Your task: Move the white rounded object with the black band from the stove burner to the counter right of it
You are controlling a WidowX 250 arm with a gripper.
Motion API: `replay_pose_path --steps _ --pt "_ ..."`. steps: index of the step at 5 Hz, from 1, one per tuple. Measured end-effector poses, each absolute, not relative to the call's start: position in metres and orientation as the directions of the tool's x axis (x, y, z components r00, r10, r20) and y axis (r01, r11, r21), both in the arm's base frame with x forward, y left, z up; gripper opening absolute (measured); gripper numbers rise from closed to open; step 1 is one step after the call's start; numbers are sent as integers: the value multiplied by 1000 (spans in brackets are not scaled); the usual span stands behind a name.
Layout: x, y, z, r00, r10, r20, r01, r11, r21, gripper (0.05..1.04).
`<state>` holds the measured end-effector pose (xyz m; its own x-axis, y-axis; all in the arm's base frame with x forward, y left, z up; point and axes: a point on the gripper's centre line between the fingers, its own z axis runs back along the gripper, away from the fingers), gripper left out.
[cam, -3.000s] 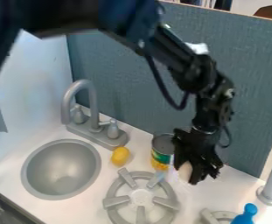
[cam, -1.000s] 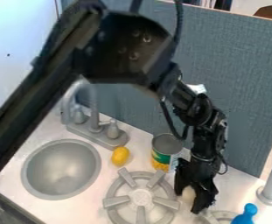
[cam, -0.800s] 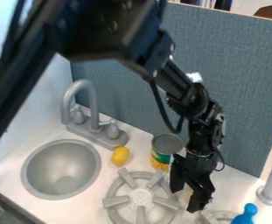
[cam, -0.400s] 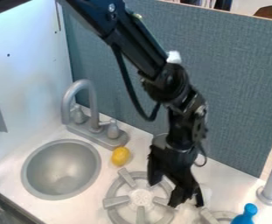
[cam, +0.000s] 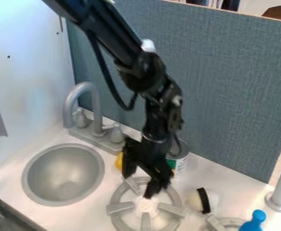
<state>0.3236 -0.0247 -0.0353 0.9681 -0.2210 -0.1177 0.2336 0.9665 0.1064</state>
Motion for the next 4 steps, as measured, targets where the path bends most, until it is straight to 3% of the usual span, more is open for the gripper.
replay_pose_path --steps 2,4 --pt "344 14 -25 989 -134 -61 141 982 128 1001" --pt "350 45 -39 997 -32 -67 41 990 136 1001"
